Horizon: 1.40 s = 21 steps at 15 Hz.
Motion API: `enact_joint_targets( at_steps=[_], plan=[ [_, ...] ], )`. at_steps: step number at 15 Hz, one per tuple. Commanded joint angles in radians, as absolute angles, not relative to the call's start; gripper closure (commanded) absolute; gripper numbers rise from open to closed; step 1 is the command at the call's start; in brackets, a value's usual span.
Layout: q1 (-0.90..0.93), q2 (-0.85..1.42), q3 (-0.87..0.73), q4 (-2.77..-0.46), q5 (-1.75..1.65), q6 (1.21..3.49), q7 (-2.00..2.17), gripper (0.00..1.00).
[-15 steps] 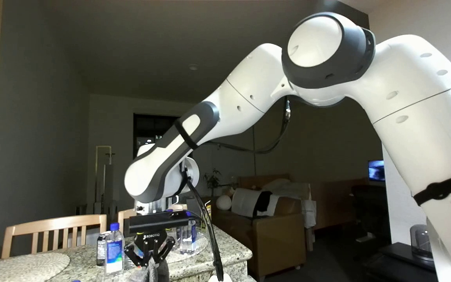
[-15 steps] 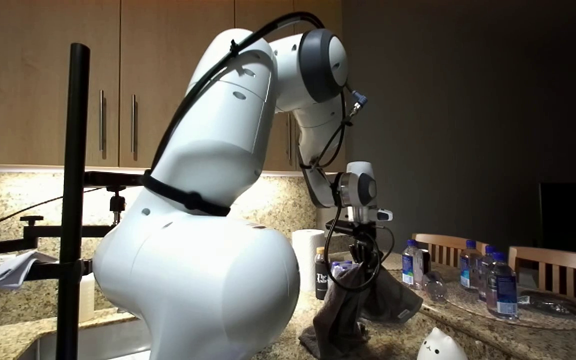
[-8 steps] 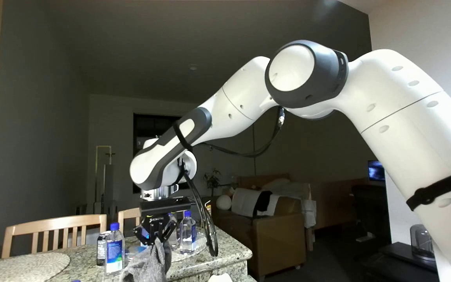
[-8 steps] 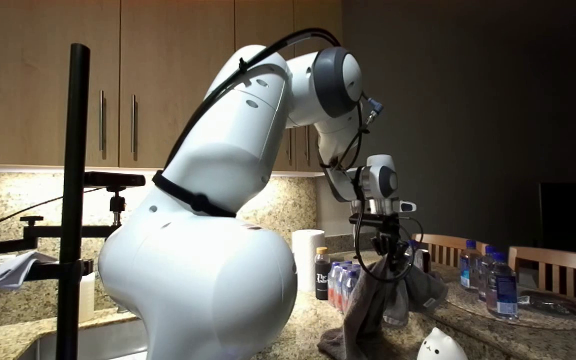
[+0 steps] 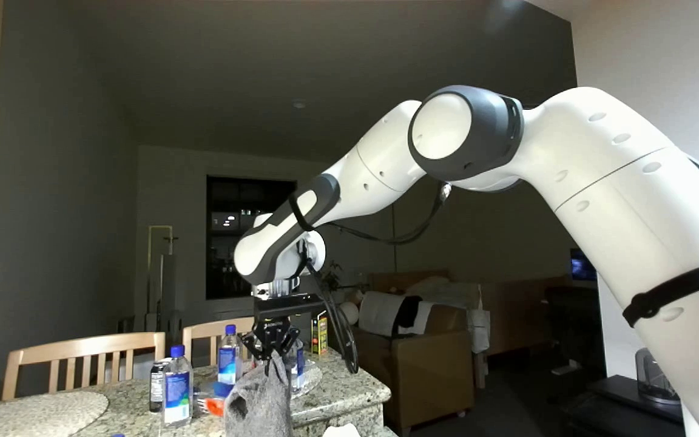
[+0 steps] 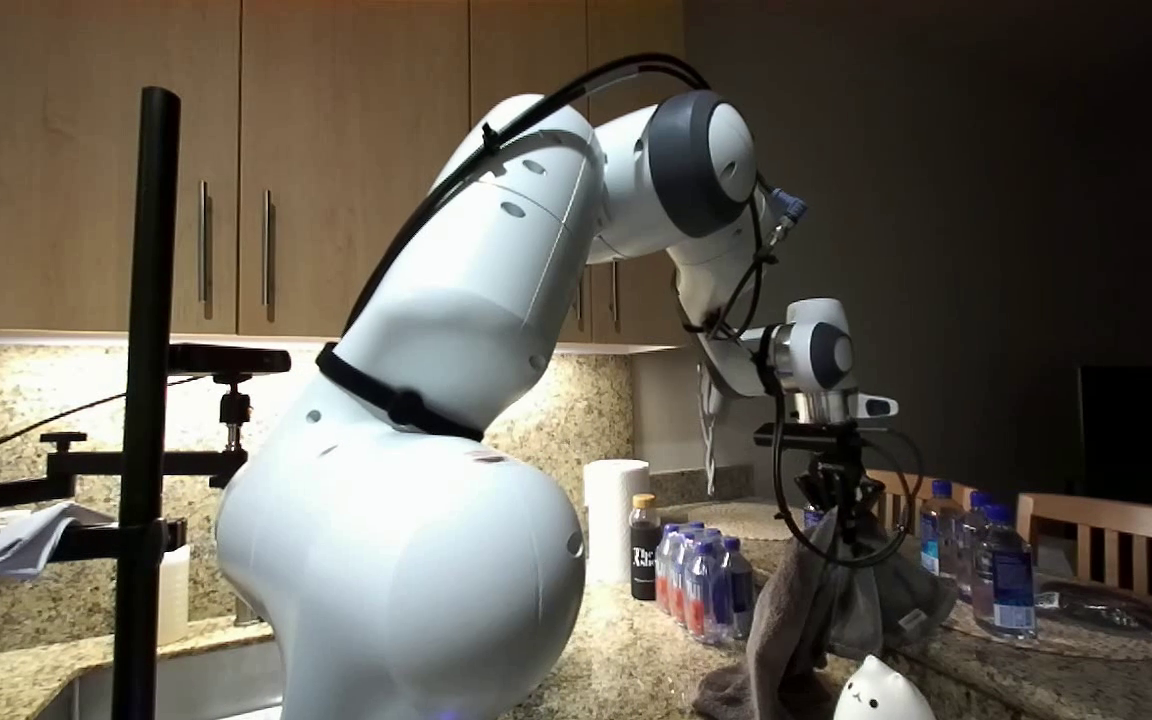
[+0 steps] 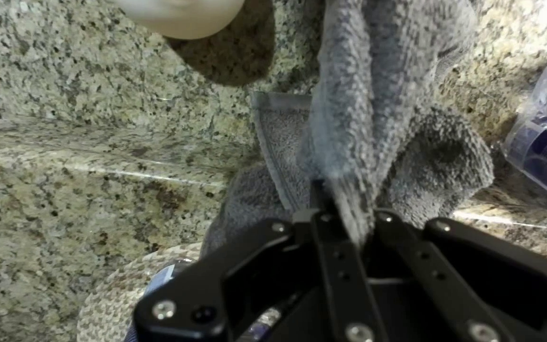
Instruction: Put the towel on the teddy bear
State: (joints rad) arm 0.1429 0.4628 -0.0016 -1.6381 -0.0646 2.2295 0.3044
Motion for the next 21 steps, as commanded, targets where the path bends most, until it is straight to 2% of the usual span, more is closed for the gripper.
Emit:
enact_joint_targets(
  at_steps=[1,7,13,21],
  plan=[
    [0.112,0.377,-0.005,-1.702,-0.060,2.267,0.256,0.90],
    [0.064,0.287,-0.017,-1.774,-0.038,2.266,0.236,0.91],
    [0.045,0.157,-0.002,-1.977,-0.015,2.286,0.161,0.91],
    [0.016,-0.051,-0.039,-2.192,-0.001,2.441,0.296,0.91]
  ],
)
